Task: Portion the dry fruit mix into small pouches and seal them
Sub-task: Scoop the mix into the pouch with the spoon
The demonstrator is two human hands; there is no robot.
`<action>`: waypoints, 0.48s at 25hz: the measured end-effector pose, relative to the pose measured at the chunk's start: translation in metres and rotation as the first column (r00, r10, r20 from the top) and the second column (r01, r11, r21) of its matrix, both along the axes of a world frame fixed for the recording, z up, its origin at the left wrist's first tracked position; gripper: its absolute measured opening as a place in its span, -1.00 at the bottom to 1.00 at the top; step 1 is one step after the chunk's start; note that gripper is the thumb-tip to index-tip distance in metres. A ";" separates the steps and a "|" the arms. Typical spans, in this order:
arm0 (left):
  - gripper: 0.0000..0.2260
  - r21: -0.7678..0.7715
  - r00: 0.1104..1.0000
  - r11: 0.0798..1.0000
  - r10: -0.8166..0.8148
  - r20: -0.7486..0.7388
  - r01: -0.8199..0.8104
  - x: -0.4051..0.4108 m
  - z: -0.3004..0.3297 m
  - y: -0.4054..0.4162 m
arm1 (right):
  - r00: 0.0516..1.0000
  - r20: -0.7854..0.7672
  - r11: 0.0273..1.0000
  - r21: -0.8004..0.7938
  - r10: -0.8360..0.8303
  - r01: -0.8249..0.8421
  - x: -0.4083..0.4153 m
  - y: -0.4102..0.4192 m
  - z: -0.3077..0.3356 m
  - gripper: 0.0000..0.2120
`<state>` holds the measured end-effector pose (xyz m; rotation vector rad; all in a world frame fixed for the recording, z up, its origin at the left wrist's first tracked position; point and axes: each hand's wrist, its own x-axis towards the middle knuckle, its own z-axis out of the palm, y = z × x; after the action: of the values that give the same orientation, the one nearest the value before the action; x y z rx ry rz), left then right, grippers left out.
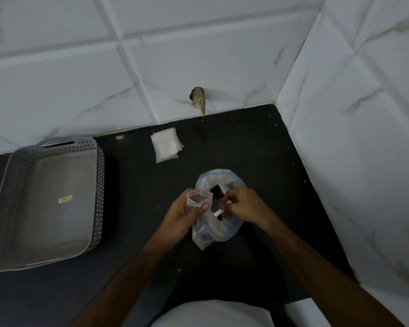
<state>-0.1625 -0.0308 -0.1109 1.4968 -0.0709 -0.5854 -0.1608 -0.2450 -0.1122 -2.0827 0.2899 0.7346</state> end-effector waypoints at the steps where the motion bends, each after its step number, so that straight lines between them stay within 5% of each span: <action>1: -0.69 0.005 1.000 1.000 -0.004 0.001 0.004 0.000 0.000 0.001 | 0.999 -0.039 1.000 0.021 0.008 -0.007 0.000 0.001 0.000 -0.91; 12: -0.63 0.072 0.990 0.996 -0.061 0.128 0.052 0.000 0.002 0.026 | 0.967 -0.042 0.921 0.299 -0.251 0.252 -0.002 -0.028 0.032 -0.87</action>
<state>-0.1624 -0.0047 -0.1087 1.6031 -0.1967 -0.5393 -0.1628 -0.2731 -0.0799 -1.7155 0.4115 0.5852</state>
